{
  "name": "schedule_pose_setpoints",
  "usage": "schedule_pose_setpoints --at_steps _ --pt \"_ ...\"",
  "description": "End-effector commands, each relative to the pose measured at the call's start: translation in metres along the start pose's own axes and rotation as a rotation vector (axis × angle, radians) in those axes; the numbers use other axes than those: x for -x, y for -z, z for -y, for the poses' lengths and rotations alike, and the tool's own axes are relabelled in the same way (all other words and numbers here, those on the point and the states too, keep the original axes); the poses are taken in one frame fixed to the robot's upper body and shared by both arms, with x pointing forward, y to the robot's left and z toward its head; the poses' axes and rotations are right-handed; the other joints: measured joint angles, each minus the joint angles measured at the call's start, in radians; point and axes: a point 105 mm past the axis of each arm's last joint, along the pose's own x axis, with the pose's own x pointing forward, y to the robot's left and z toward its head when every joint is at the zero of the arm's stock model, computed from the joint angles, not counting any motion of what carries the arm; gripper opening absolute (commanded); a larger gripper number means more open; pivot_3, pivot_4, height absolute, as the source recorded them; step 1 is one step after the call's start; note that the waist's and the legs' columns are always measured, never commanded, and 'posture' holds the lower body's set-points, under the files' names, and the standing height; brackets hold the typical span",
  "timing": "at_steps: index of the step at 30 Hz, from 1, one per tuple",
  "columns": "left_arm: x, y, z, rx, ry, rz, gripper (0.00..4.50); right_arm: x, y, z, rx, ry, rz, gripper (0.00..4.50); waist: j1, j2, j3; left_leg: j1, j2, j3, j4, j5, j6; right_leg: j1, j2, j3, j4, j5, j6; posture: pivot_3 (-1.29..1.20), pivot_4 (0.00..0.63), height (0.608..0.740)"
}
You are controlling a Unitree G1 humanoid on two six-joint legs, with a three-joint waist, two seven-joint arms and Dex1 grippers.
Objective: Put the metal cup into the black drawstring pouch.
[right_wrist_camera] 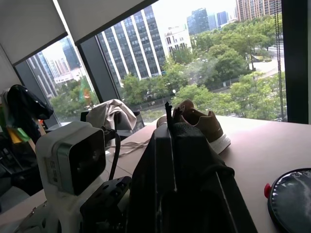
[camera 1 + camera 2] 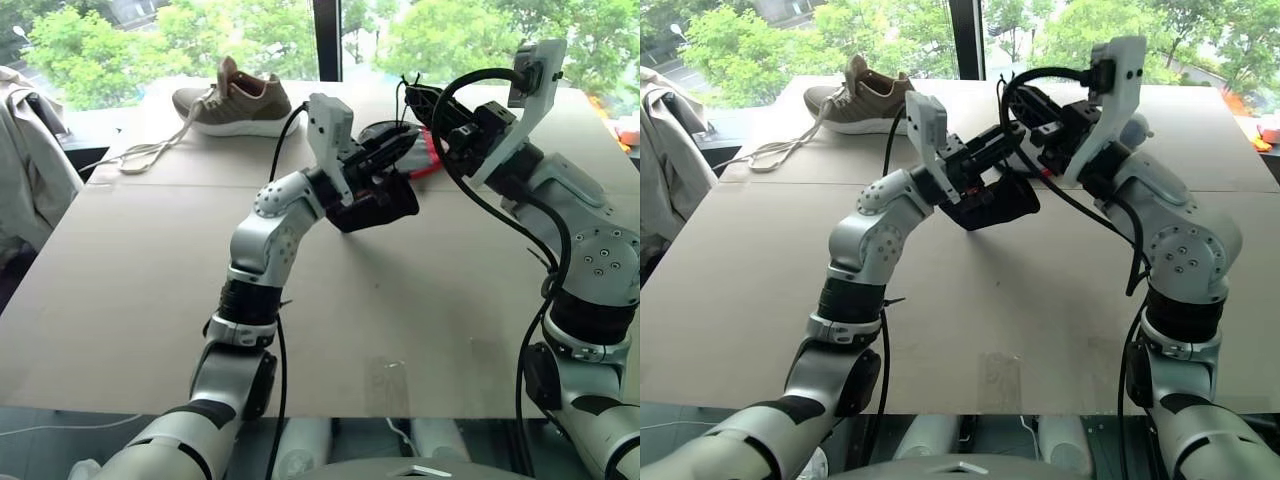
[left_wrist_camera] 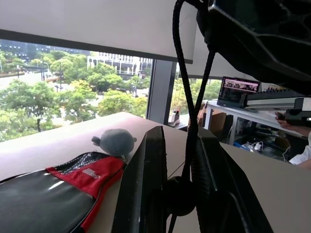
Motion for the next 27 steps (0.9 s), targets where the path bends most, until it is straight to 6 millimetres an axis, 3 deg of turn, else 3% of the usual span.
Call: schedule_pose_setpoints --at_steps 1,15,18,20,24,27 --pt "0.003 0.008 0.002 -0.02 0.006 -0.035 0.18 -0.004 -0.026 -0.008 0.018 -0.031 0.102 0.0 -0.001 0.0 0.0 0.0 0.0 0.0 0.0 0.0 0.0 0.0 0.0 0.0 0.0 0.0 0.0 0.0 0.15 0.74" --pt "0.017 0.048 -0.001 -0.017 -0.003 -0.161 0.18 -0.004 -0.133 0.004 -0.206 -0.046 0.562 0.0 0.0 0.0 0.0 0.0 0.0 0.0 0.0 0.0 0.0 0.0 0.0 0.0 0.0 0.0 0.0 0.0 0.15 0.74" --pt "0.019 0.053 0.0 -0.014 -0.004 -0.174 0.18 0.0 -0.145 0.007 -0.262 -0.05 0.622 0.0 -0.001 0.001 0.0 0.0 0.0 0.001 0.0 0.0 0.0 0.0 0.0 0.0 0.001 0.0 0.0 0.0 0.15 0.74" --pt "0.019 0.053 0.001 -0.011 -0.004 -0.171 0.18 -0.004 -0.133 0.01 -0.207 -0.021 0.547 0.0 -0.001 0.001 0.0 0.0 0.0 0.001 0.0 0.0 0.0 0.0 0.0 0.0 0.001 0.0 0.0 0.0 0.15 0.74" --pt "0.021 0.053 0.001 -0.023 -0.011 -0.169 0.18 -0.011 -0.048 0.024 -0.039 0.069 0.142 0.0 -0.001 0.0 -0.001 0.001 0.0 0.001 0.0 0.0 0.0 0.001 0.0 0.0 0.0 0.0 0.0 0.0 0.15 0.74" --pt "0.031 0.053 0.004 -0.003 -0.004 -0.167 0.18 0.008 0.004 0.034 0.017 0.1 -0.08 0.0 -0.001 0.0 -0.001 0.0 0.0 0.003 0.0 0.0 0.0 0.0 0.0 0.001 0.001 0.0 0.0 0.0 0.15 0.74"
